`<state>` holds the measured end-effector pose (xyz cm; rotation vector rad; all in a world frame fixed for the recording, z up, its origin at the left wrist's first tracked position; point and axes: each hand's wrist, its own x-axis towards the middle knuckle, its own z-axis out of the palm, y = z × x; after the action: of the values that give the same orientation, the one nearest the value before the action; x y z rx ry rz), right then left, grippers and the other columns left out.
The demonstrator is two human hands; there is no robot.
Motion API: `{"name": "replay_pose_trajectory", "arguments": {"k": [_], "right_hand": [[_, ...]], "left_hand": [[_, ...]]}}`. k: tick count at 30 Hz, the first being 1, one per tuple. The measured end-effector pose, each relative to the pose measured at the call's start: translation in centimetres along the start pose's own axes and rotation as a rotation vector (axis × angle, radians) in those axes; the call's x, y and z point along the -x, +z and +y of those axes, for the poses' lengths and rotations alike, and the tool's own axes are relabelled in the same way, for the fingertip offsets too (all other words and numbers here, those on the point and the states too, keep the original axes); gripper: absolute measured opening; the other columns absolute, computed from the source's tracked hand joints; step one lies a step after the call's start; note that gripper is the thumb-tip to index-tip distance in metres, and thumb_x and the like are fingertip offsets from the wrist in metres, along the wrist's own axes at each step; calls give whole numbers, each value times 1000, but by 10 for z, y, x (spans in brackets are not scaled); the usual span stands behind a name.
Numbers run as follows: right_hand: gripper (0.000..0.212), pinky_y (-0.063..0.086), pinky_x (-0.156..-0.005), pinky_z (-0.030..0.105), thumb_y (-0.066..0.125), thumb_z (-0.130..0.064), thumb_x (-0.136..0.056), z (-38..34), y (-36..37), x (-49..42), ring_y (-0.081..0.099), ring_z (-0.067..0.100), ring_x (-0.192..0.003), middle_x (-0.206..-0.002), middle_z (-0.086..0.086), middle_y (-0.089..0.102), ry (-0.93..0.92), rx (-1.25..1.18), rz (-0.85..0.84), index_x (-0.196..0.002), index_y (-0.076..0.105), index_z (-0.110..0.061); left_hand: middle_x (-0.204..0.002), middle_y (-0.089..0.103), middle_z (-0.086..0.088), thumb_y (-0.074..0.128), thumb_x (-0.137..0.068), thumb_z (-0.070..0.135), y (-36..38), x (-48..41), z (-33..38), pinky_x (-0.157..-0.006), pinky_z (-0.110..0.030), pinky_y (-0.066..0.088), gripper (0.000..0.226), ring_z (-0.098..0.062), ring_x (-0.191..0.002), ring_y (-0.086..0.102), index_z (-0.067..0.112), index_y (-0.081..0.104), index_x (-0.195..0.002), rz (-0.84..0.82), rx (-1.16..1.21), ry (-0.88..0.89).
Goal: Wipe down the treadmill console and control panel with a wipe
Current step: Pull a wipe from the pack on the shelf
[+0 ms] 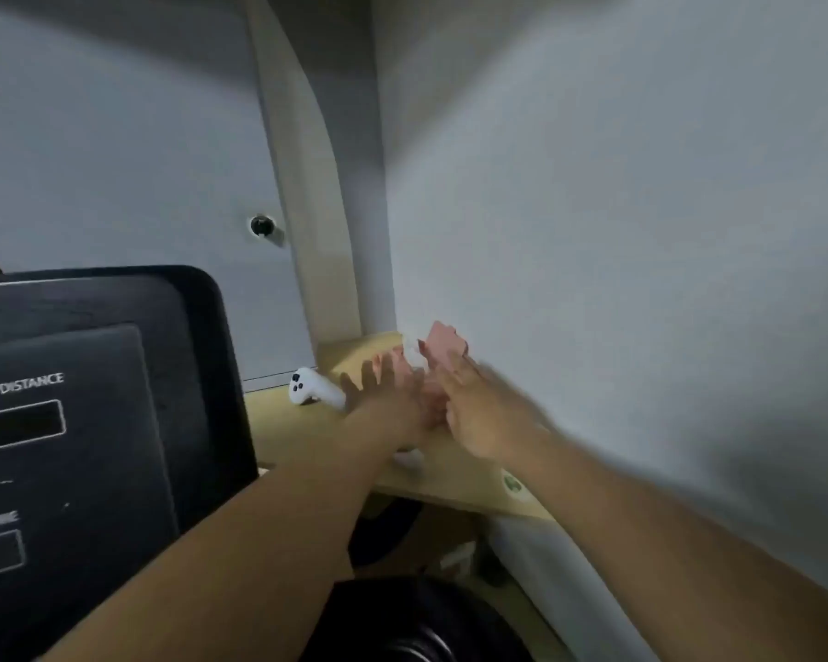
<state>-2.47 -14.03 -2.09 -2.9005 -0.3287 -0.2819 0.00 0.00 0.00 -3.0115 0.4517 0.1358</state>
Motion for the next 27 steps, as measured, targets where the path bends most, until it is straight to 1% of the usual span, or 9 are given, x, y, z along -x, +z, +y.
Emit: {"name": "replay_pose_trajectory", "arguments": {"k": [3, 8, 10, 12, 13, 15, 19, 24, 27], "right_hand": [[68, 37, -106, 38, 42, -16, -93, 16, 8, -32, 29, 27, -139, -160, -1, 11, 39, 0, -15, -153, 12, -25], [72, 42, -101, 48, 58, -26, -87, 30, 34, -85, 33, 30, -135, -155, 0, 24, 16, -30, -152, -149, 23, -21], [74, 40, -103, 49, 57, -31, -88, 35, 45, -97, 34, 30, -133, -157, 0, 23, 32, -89, -198, -151, 19, -23], [70, 37, -103, 51, 52, -34, -89, 38, 53, -102, 31, 30, -131, -157, -3, 21, 36, -53, -243, -151, 20, -26], [65, 38, -100, 52, 50, -34, -89, 38, 56, -103, 32, 31, -128, -155, -3, 27, 31, -35, -238, -149, 25, -27], [49, 42, -91, 49, 45, -32, -90, 37, 59, -102, 39, 32, -121, -141, 0, 44, 18, -56, -143, -138, 41, -29], [28, 45, -76, 34, 46, -25, -87, 33, 43, -90, 56, 33, -101, -108, 11, 64, 67, -223, 176, -109, 63, -22], [36, 48, -91, 36, 54, -29, -86, 32, -15, -69, 62, 27, -104, -114, 2, 69, 152, -278, 342, -120, 63, -29], [25, 51, -87, 30, 58, -36, -83, 29, -55, -59, 64, 11, -97, -103, -14, 71, 198, -494, 440, -107, 66, -40]], "left_hand": [[-164, -8, -8, 43, -95, 54, 1, -38, 0, -116, -64, 2, 79, -38, -148, -7, 32, -3, -156, -44, 184, -75], [-165, -4, 1, 53, -94, 27, 15, -111, -7, -117, -60, 7, 82, -33, -150, -1, 41, -1, -154, -80, 290, -5], [-163, 14, -7, 49, -95, 19, 26, -131, -10, -115, -54, 21, 68, -33, -148, 15, 30, 17, -155, -52, 236, -15], [-144, 45, -16, 44, -95, 17, 38, -141, -11, -95, -40, 40, 40, -33, -129, 44, 19, 46, -135, 78, 179, 5], [-130, 55, -16, 42, -95, 16, 45, -144, -12, -81, -35, 40, 30, -32, -116, 51, 17, 54, -122, 147, 165, 2], [-115, 62, -14, 41, -96, 15, 49, -143, -14, -71, -32, 36, 26, -30, -104, 56, 15, 63, -110, 267, 160, -31], [-103, 66, -15, 48, -93, 8, 22, -133, -5, -76, -36, 51, 23, -33, -97, 63, 10, 70, -101, 412, 185, -60], [-107, 65, -14, 59, -91, 4, -51, -112, 15, -83, -41, 55, 20, -33, -96, 64, 10, 72, -105, 480, 295, -34], [-113, 63, -10, 61, -91, 15, -99, -89, 22, -87, -36, 52, 16, -29, -103, 62, 10, 70, -103, 475, 394, 0]]}}
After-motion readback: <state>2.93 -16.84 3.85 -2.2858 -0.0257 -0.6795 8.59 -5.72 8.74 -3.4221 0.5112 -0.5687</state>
